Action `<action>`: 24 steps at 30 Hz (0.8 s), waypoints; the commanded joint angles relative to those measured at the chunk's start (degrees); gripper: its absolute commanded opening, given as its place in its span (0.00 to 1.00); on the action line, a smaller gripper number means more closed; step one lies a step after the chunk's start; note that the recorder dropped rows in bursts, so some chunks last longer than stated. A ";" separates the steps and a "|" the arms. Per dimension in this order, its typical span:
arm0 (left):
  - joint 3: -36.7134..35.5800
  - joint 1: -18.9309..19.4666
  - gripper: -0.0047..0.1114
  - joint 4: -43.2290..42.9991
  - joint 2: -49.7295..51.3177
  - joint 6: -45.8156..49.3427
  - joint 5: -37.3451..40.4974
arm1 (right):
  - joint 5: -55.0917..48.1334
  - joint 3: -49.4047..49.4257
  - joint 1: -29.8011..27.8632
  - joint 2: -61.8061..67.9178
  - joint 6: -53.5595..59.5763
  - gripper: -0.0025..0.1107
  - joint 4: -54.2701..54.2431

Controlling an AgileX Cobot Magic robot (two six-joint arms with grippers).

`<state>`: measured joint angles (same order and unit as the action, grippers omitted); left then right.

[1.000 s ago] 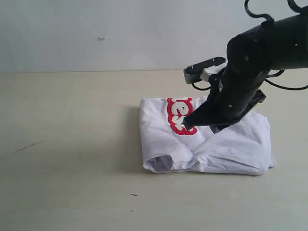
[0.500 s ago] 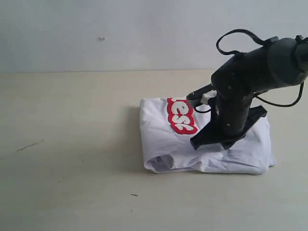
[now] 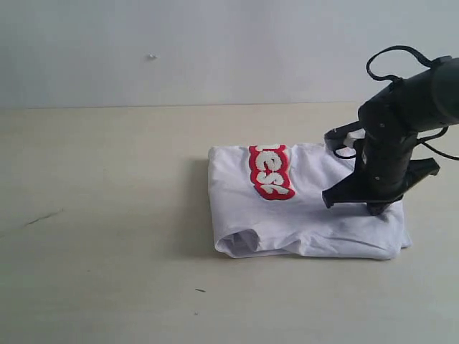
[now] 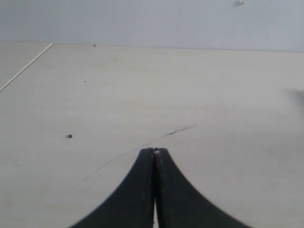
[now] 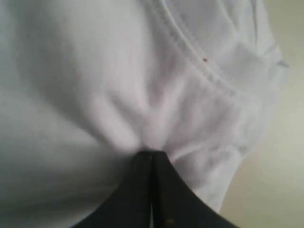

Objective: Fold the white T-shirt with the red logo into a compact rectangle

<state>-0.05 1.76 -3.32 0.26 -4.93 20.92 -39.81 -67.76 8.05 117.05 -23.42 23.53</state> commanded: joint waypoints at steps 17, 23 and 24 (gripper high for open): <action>0.05 0.24 0.04 0.09 -0.26 0.19 -0.67 | 10.10 -8.76 11.97 6.38 15.34 0.02 -24.42; 0.05 0.24 0.04 0.09 -0.26 0.19 -0.67 | 8.64 -14.89 17.31 9.55 16.41 0.02 -28.23; 0.05 0.24 0.04 0.09 -0.26 0.19 -0.67 | 7.85 -15.88 18.01 9.86 16.88 0.02 -28.23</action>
<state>-0.05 1.76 -3.32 0.26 -4.93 20.92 -29.83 -81.82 23.74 125.27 -7.72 -2.85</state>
